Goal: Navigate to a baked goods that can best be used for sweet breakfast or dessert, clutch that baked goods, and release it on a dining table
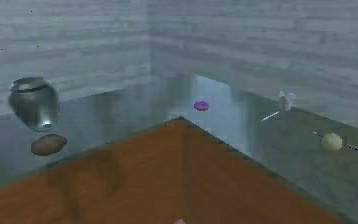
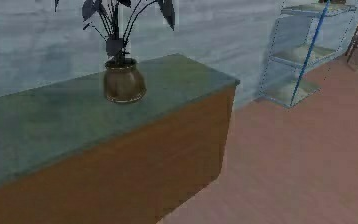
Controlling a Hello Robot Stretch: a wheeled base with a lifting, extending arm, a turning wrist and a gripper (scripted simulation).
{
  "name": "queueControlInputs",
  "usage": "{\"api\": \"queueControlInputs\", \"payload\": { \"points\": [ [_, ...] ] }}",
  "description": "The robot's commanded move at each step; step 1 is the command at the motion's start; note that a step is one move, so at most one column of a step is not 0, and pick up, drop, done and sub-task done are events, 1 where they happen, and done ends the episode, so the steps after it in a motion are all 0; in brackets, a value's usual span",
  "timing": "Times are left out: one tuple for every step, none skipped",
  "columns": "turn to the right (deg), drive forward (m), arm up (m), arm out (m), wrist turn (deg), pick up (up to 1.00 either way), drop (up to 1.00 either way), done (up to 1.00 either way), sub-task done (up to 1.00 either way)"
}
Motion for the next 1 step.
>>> {"api": "queueControlInputs", "payload": {
  "points": [
    [0.0,0.55,0.0,0.0,0.0,0.0,0.0,0.0,0.0]
  ]
}}
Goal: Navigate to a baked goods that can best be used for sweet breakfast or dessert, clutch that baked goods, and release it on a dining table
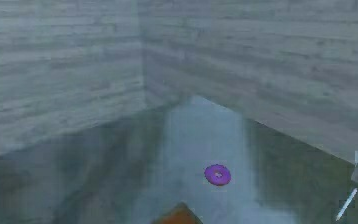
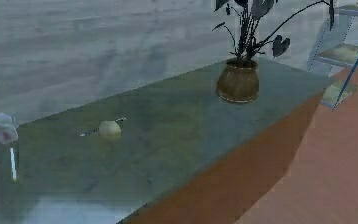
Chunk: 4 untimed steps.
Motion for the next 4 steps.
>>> {"api": "queueControlInputs", "payload": {
  "points": [
    [-45.0,0.0,0.0,0.0,0.0,0.0,0.0,0.0,0.0],
    [-27.0,0.0,0.0,0.0,0.0,0.0,0.0,0.0,0.0],
    [0.0,0.0,0.5,0.0,0.0,0.0,0.0,0.0,0.0],
    [0.0,0.0,0.38,0.0,0.0,0.0,0.0,0.0,0.0]
  ]
}}
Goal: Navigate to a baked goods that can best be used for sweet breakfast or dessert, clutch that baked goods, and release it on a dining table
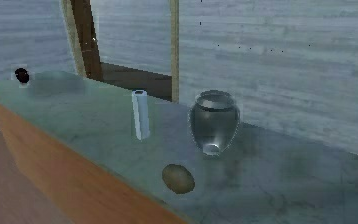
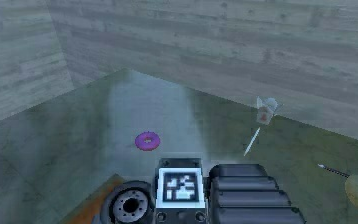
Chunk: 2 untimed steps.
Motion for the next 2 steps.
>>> {"api": "queueControlInputs", "payload": {
  "points": [
    [0.0,0.0,0.0,0.22,0.0,0.0,0.0,0.0,0.0],
    [0.0,0.0,0.0,0.0,45.0,0.0,0.0,0.0,0.0]
  ]
}}
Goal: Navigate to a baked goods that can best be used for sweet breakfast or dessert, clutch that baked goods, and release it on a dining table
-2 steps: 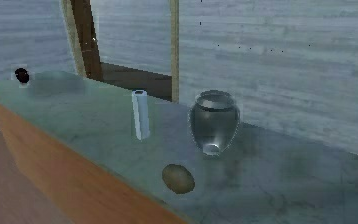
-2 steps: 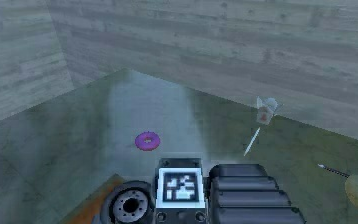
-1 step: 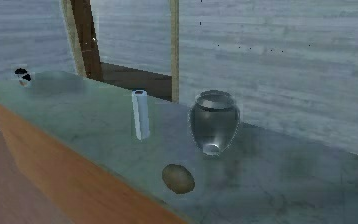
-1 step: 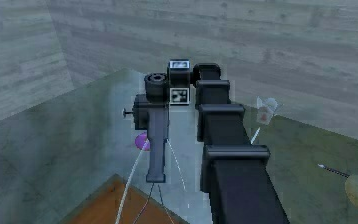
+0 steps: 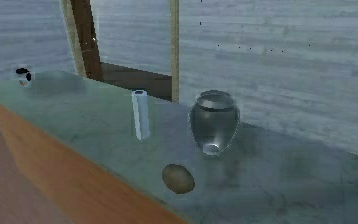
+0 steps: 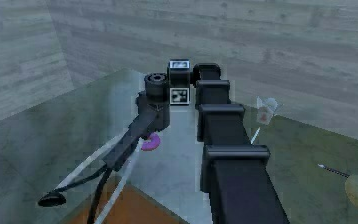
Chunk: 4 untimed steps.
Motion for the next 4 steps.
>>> {"api": "queueControlInputs", "payload": {
  "points": [
    [0.0,0.0,0.0,0.0,45.0,0.0,0.0,0.0,0.0],
    [0.0,0.0,0.0,0.0,45.0,0.0,0.0,0.0,0.0],
    [0.0,0.0,0.0,0.0,24.0,0.0,0.0,0.0,0.0],
    [0.0,0.0,-0.14,0.0,0.0,0.0,0.0,0.0,0.0]
  ]
}}
